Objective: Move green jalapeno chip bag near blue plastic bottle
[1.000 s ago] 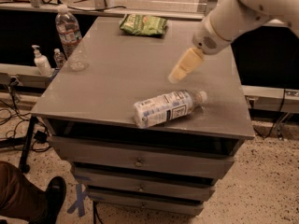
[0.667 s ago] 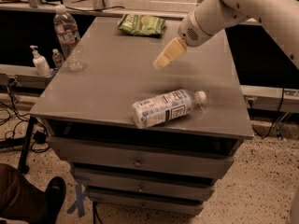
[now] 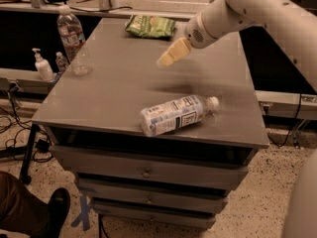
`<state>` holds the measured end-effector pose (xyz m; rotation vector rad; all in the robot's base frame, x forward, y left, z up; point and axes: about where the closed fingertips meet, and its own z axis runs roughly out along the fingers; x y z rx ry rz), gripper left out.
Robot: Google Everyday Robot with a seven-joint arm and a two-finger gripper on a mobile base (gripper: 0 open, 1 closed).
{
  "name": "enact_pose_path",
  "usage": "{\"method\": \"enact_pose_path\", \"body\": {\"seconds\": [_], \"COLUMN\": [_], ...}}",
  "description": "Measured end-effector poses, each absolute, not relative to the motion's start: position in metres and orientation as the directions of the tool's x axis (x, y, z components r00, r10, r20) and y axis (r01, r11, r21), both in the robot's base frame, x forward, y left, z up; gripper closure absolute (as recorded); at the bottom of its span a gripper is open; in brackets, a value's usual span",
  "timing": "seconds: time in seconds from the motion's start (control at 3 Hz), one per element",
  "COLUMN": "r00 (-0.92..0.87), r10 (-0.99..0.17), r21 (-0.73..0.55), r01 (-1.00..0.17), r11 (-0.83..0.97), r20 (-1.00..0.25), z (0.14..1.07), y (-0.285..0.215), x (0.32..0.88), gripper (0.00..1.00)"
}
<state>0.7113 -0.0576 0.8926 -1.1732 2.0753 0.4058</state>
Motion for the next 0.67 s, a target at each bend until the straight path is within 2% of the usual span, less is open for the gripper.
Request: {"method": "enact_pose_path", "body": {"seconds": [0.67], "r00": [-0.342], "r10": [-0.437], "r21": [-0.034], "r01": [-0.755], "r11": [0.655], "r20": [-0.832], "z": [0.891], "y": [-0.045], "x": [0.811], "gripper": [0.00]}}
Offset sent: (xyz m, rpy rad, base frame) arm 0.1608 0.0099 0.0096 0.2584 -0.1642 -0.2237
